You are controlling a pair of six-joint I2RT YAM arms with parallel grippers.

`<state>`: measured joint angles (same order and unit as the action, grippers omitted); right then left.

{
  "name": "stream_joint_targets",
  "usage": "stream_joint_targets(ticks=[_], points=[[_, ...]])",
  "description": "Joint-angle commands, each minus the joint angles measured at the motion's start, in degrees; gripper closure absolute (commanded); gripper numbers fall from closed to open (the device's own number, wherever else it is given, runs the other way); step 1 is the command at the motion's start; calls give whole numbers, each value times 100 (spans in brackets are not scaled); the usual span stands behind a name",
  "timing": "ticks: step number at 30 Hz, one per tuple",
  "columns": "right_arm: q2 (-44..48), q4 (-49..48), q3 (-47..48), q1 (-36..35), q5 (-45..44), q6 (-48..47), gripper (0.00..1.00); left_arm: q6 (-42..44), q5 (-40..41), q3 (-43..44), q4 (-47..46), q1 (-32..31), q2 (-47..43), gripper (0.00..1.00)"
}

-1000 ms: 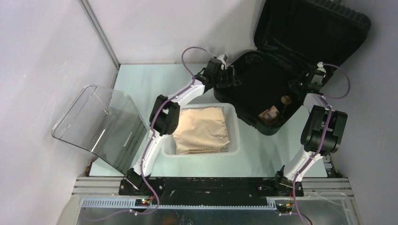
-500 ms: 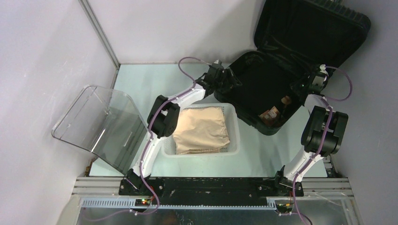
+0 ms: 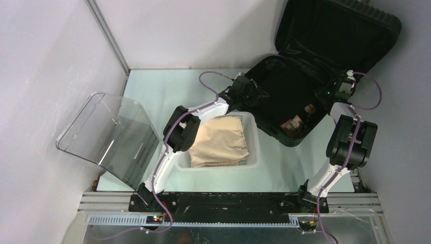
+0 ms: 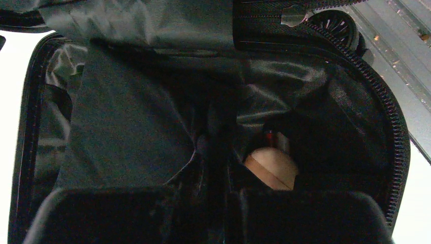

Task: Open, take out, and arrange the luggage
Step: Adjust the clothes in the opened luggage.

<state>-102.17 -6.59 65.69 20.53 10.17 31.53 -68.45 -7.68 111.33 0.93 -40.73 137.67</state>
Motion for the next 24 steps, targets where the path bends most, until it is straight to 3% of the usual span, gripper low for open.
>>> stream_joint_targets(ticks=[1,9,11,20,23,24], points=[[268,-296,7,108,-84,50,100,-93,128,15,-374,11,-86,42],[419,-1,9,109,74,64,100,233,195,406,-312,72,-100,96],[492,106,11,109,65,75,100,372,222,495,-208,114,-129,99],[607,451,13,109,110,175,97,543,311,528,173,206,-195,98],[598,439,11,109,108,174,96,393,394,426,445,194,-153,66],[594,430,13,109,108,172,97,336,454,372,462,196,-170,61]])
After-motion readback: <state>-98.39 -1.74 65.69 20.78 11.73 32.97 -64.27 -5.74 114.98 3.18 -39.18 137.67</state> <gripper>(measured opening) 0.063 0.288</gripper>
